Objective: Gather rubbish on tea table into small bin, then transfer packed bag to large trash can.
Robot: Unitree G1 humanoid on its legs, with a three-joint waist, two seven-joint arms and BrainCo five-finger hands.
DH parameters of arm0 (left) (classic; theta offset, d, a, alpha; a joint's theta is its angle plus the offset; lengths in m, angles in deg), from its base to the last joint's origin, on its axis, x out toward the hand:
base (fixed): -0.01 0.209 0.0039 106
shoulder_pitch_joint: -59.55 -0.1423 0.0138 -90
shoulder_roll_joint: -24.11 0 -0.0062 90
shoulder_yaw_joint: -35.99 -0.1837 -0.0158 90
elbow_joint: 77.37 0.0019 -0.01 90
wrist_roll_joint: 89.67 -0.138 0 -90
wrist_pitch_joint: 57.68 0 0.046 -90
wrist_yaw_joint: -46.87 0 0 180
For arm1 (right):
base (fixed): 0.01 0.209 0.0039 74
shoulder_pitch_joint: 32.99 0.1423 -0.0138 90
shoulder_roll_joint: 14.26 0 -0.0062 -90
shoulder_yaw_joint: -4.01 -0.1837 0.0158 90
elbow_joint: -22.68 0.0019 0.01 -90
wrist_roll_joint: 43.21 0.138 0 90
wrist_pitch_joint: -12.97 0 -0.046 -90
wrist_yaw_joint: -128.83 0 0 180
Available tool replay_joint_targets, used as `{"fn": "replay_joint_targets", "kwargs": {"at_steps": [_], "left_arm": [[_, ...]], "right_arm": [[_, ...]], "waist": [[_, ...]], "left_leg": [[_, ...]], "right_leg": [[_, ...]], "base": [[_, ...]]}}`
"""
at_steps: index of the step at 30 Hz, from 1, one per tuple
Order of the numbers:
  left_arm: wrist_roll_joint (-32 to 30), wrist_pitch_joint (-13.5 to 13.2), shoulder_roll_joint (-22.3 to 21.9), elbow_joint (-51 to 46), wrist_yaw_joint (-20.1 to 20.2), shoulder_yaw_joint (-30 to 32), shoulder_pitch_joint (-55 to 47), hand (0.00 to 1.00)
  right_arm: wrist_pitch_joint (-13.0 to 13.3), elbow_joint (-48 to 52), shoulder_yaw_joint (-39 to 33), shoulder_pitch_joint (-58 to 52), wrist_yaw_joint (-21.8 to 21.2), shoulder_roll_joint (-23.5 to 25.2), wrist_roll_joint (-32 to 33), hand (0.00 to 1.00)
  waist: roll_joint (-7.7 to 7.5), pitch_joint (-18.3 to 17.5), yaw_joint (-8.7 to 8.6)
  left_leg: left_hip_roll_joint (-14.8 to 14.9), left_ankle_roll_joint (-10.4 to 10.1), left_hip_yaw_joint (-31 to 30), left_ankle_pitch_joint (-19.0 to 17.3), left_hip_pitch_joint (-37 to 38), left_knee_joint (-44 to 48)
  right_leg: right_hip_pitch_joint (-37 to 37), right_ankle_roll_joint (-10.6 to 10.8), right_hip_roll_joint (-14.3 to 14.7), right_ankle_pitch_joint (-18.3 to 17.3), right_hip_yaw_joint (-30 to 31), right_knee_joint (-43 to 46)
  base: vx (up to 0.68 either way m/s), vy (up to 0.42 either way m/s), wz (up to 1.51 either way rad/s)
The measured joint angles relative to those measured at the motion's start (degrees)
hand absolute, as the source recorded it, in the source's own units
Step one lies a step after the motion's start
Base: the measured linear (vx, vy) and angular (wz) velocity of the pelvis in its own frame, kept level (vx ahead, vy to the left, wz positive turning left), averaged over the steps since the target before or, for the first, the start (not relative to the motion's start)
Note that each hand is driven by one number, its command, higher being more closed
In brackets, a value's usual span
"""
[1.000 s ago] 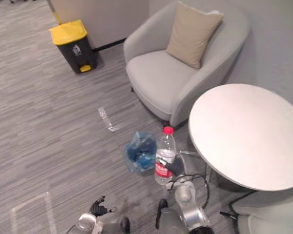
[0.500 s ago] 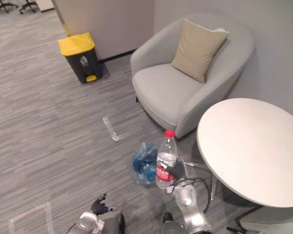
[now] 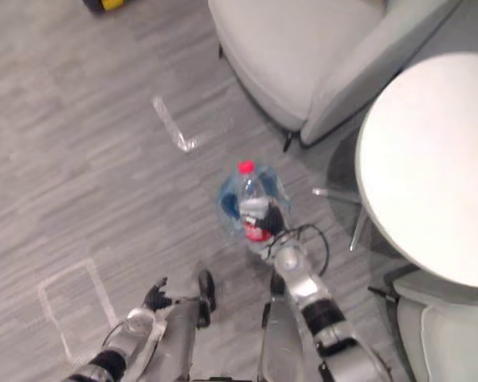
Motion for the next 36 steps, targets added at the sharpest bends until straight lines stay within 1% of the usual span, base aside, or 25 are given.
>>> {"fn": "replay_joint_targets", "kwargs": {"at_steps": [1,2,3,4,5,7,10,12,13,17,19,22,26,27,31,36], "left_arm": [[0.5,-0.1,0.1,-0.1,-0.2,0.9,1.2,0.0],[0.9,-0.1,0.0,-0.6,-1.1,1.7,3.2,0.0],[1.3,-0.1,-0.1,-1.3,-1.6,2.5,4.7,0.0],[1.9,-0.1,-0.3,-1.8,-2.0,3.3,5.9,0.0],[2.4,-0.1,-0.7,-3.3,-2.4,4.2,7.3,0.0],[3.1,-0.2,-1.5,-6.1,-2.5,6.0,9.0,0.0],[3.6,-0.8,-2.7,-10.8,-3.3,8.6,10.1,0.0],[4.3,-0.8,-3.2,-12.1,-3.3,9.6,10.1,0.0],[4.4,-0.8,-3.6,-12.6,-3.4,10.5,10.0,0.0],[5.3,-0.9,-3.7,-14.8,-3.5,10.6,9.9,0.0],[5.4,-1.2,-3.8,-17.0,-3.5,10.5,9.0,0.0],[5.5,-1.5,-3.9,-18.0,-3.5,10.4,7.9,0.0],[6.6,-1.9,-4.9,-17.8,-3.4,10.0,8.2,0.0],[6.5,-2.0,-5.0,-17.7,-3.4,9.5,8.2,0.0],[6.5,-2.3,-5.3,-16.2,-3.4,9.3,8.3,0.0],[6.4,-2.4,-5.6,-15.4,-3.4,7.6,8.4,0.0]], "right_arm": [[-0.3,-1.0,-0.1,1.7,0.4,-0.5,0.0,1.0],[-1.0,-1.2,-0.2,4.0,1.2,-1.4,0.0,1.0],[-1.1,-1.1,-0.4,5.6,2.0,-1.7,0.0,1.0],[-1.3,-1.1,-0.9,6.8,2.5,-2.0,0.0,1.0],[-1.7,-0.5,-1.6,8.3,3.4,-1.7,0.0,1.0],[-1.9,0.2,-2.0,10.4,4.4,-1.4,0.2,1.0],[-2.2,2.8,-2.4,13.5,5.6,-1.3,0.9,1.0],[-2.5,2.9,-2.4,15.2,6.1,-1.3,1.6,1.0],[-2.7,3.0,-2.4,15.8,6.4,-1.3,1.9,1.0],[-3.0,3.1,-3.0,18.0,7.6,-1.3,2.5,1.0],[-3.3,3.0,-4.9,19.5,8.2,-1.4,3.6,1.0],[-3.3,3.0,-6.8,20.1,9.0,-1.4,4.1,1.0],[-3.3,3.0,-6.9,21.6,11.4,-1.3,4.6,1.0],[-3.3,3.0,-6.9,22.0,12.0,-1.2,4.6,0.0],[-3.3,3.0,-7.0,22.9,13.2,-1.0,4.5,0.0],[-3.2,4.0,-11.0,23.9,15.4,-0.8,4.6,0.0]], "waist": [[-0.09,0.3,0.1],[-0.06,0.5,0.41],[-0.06,0.5,0.96],[0.03,0.7,1.14],[0.08,1.1,1.36],[0.02,2.0,1.54],[-0.04,2.1,2.24],[-0.09,2.2,2.87],[-0.11,2.2,2.93],[-0.21,2.2,3.08],[-0.23,2.2,3.24],[-0.23,2.2,3.29],[-0.23,2.2,3.16],[-0.23,2.2,3.14],[-0.24,2.2,3.08],[-0.39,2.1,2.89]], "left_leg": [[0.0,0.0,-0.3,0.5,-1.6,0.1],[0.2,-0.1,-0.5,0.7,-5.0,1.2],[0.5,-0.1,-0.8,0.7,-8.1,2.6],[0.6,-0.1,-1.2,0.7,-10.3,3.7],[0.8,-0.1,-1.8,0.7,-13.6,5.5],[1.3,-0.1,-2.2,0.6,-17.7,8.4],[2.1,-0.4,-3.2,-0.8,-26.3,13.7],[2.7,-0.3,-3.2,-1.5,-30.0,16.8],[2.7,-0.4,-3.2,-1.6,-31.3,17.7],[2.8,-0.5,-3.7,-1.5,-35.6,20.2],[2.7,-0.5,-3.9,-1.2,-37.8,20.9],[2.6,-0.7,-4.4,-1.1,-38.6,21.1],[2.4,-1.1,-4.9,-0.5,-39.0,20.2],[2.3,-1.2,-4.9,-0.1,-39.0,19.6],[2.4,-1.7,-5.3,0.6,-38.9,18.6],[2.6,-1.9,-5.0,1.4,-38.7,17.7]], "right_leg": [[-1.7,-0.1,-0.1,0.1,-0.1,0.6],[-4.9,-0.2,-0.1,0.1,-0.2,2.0],[-7.8,-0.6,0.0,-0.1,-0.3,3.3],[-9.9,-0.7,0.0,-0.2,-0.5,4.3],[-12.8,-1.1,-0.1,-0.5,-1.0,6.2],[-16.4,-1.7,-0.5,-1.3,-1.7,9.3],[-24.4,-2.5,-0.9,-3.6,-2.5,15.9],[-28.1,-2.8,-1.1,-4.7,-2.5,19.3],[-29.5,-2.9,-1.4,-5.2,-2.6,20.8],[-33.7,-3.1,-2.1,-6.5,-3.1,24.5],[-35.9,-3.2,-2.4,-6.8,-3.3,25.7],[-36.6,-3.3,-2.6,-7.1,-3.7,26.2],[-37.1,-3.6,-2.9,-7.5,-4.5,26.4],[-37.2,-3.7,-3.0,-7.5,-4.7,26.4],[-37.3,-4.1,-3.0,-7.8,-5.4,26.5],[-37.7,-4.2,-2.9,-7.8,-5.4,26.7]], "base": [[-0.1,-0.03,0.26],[-0.13,-0.026,0.16],[-0.14,-0.023,0.16],[-0.14,-0.024,0.14],[-0.12,-0.019,0.18],[-0.11,-0.009,0.21],[-0.11,-0.003,0.17],[-0.07,-0.021,0.06],[-0.04,-0.023,0.13],[-0.01,-0.02,0.16],[0.01,-0.014,0.1],[0.03,-0.011,0.08],[0.02,-0.015,0.09],[0.02,-0.024,0.11],[0.02,-0.029,0.08],[0.0,-0.009,0.02]]}}
